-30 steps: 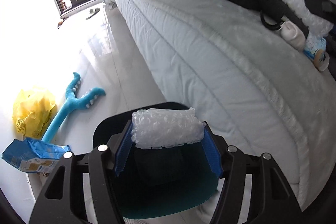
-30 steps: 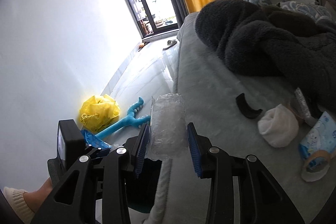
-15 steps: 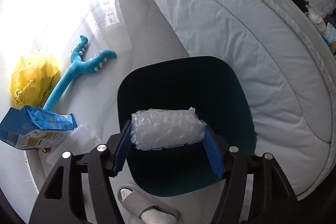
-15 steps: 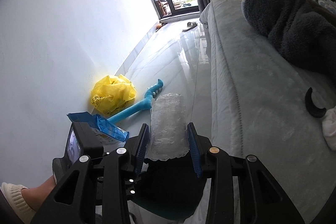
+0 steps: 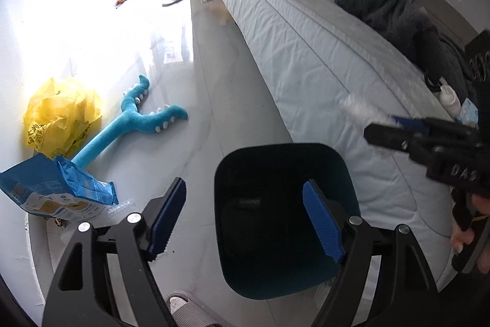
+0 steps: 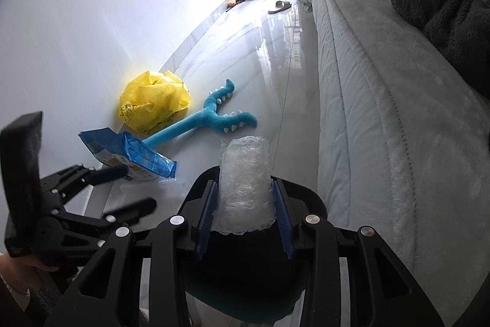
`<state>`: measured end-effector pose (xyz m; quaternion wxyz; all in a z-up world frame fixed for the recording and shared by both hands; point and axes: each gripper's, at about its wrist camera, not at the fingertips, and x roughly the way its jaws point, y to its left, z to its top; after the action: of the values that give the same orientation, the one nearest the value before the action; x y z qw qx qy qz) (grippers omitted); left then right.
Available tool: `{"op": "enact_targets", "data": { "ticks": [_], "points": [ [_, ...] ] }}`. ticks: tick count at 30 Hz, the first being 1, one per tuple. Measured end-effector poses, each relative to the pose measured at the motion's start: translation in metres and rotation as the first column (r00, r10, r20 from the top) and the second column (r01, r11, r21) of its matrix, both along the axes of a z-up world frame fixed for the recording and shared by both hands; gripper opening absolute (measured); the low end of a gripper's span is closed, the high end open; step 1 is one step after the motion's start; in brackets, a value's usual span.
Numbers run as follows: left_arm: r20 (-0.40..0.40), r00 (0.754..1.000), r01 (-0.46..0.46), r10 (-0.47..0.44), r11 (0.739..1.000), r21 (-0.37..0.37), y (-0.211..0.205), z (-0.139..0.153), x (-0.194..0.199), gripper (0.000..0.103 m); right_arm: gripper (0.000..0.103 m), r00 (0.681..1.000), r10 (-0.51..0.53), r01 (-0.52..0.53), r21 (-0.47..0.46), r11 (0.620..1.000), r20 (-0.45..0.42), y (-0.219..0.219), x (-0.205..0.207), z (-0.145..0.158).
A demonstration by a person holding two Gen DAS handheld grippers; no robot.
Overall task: Collect trash
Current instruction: 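Carry the bubble wrap in the right gripper over the black bin, then open the right gripper to drop the bubble wrap into the bin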
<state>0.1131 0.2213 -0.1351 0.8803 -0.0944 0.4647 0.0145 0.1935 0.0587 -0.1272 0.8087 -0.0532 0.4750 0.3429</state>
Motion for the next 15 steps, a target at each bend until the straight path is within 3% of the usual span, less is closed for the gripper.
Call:
{"op": "enact_targets", "data": {
  "ticks": [8,15],
  "points": [
    [0.176,0.982,-0.065,0.069,0.997,-0.031,0.022,0.044,-0.010,0.081,0.038,0.997,0.019,-0.026,-0.102,0.994,-0.071,0.020,-0.002,-0.045],
    [0.254,0.962,-0.095,0.101,0.995,-0.036,0.026,0.072,-0.012,0.081,0.038,0.993,0.049,-0.068,-0.181,0.981,-0.109,0.038,-0.011,-0.075]
  ]
}}
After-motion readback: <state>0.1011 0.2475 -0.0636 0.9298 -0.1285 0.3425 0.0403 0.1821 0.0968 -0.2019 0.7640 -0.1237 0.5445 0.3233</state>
